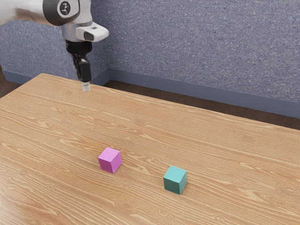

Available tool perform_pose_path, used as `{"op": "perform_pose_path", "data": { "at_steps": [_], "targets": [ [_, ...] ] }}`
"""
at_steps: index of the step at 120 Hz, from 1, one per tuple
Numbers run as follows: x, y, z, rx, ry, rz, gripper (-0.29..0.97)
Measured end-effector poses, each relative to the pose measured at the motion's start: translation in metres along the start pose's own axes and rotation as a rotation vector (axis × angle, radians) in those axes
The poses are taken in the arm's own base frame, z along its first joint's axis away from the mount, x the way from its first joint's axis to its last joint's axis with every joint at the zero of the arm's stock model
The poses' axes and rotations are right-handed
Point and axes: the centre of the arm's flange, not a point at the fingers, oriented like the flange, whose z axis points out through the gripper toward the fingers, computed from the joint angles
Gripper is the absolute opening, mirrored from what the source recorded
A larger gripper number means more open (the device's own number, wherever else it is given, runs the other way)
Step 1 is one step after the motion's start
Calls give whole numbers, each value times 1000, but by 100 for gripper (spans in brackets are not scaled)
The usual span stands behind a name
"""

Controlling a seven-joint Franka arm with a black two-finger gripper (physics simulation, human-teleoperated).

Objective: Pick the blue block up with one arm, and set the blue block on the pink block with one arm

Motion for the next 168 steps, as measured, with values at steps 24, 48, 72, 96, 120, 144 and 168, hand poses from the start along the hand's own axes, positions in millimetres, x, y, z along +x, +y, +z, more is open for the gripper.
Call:
{"op": "perform_pose_path", "data": {
  "at_steps": [24, 48, 72, 96, 120, 144, 168],
  "targets": [
    [1, -4, -1, 14, 46, 102, 68],
    [45, 36, 65, -59, -26, 313, 68],
    [81, 77, 133, -101, 3, 470, 68],
    [119, 95, 178, -129, 41, 564, 68],
    [144, 122, 198, -138, 67, 648, 68],
    [150, 154, 224, -110, 82, 742, 68],
    [173, 183, 240, -31, 110, 876, 68]
  ]
}}
